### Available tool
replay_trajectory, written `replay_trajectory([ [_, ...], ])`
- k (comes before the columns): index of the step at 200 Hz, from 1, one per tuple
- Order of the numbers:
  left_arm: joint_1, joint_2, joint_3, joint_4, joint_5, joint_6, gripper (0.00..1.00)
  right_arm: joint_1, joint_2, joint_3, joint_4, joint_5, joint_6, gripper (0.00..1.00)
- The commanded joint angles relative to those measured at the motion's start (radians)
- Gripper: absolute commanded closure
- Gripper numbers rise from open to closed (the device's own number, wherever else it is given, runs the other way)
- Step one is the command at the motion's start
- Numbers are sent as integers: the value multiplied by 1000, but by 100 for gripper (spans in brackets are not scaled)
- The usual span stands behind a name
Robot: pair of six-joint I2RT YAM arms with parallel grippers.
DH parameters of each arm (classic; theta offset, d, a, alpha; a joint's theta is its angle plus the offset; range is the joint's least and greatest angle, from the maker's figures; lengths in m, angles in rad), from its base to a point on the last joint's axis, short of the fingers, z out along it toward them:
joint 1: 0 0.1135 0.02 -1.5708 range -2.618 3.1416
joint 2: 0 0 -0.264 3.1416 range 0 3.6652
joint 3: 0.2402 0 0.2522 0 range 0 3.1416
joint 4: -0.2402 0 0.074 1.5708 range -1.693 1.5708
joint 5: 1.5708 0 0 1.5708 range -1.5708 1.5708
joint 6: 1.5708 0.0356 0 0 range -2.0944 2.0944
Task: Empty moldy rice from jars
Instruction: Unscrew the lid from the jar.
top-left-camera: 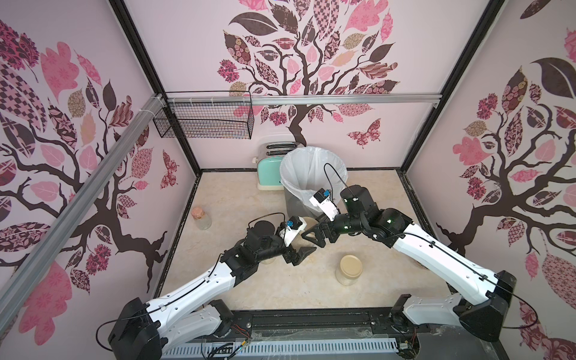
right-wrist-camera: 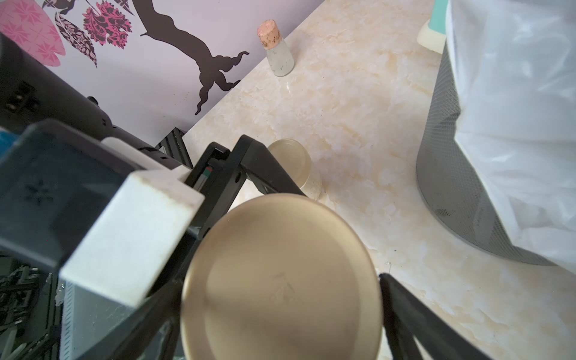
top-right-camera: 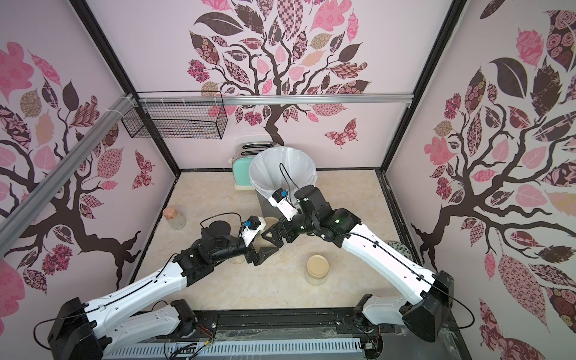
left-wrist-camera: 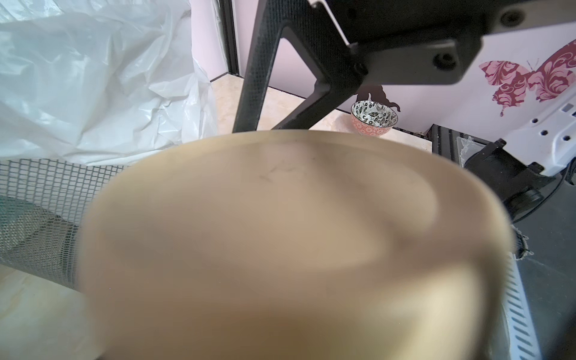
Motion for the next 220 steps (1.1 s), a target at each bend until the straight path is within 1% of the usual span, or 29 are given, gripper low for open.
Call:
replay_trajectory([
  [1, 2, -5, 43, 109, 25, -2, 37, 5, -2, 15, -5, 14, -9, 7],
  [23, 2, -6, 39, 108, 31, -5, 37, 6, -8, 15, 1, 11, -20, 12],
  [45, 2, -16, 36, 105, 57, -22, 37, 5, -21, 2, 12, 1, -66, 15],
  [62, 2, -24, 44, 86, 114, -30, 37, 5, -38, -18, 37, -50, -104, 17],
  [81, 2, -36, 57, 64, 139, -42, 37, 5, -46, -32, 61, -107, -135, 19],
  [105, 2, -69, 65, 41, 174, -54, 37, 3, -65, -51, 71, -192, -206, 19],
  [130, 3, -98, 97, -40, 245, -51, 37, 3, -115, -91, 105, -280, -275, 18],
  [176, 9, -155, 118, -95, 316, -71, 38, -13, -173, -137, 159, -403, -317, 18],
  [220, 16, -163, 142, -151, 368, -63, 38, -28, -196, -166, 209, -494, -352, 18],
])
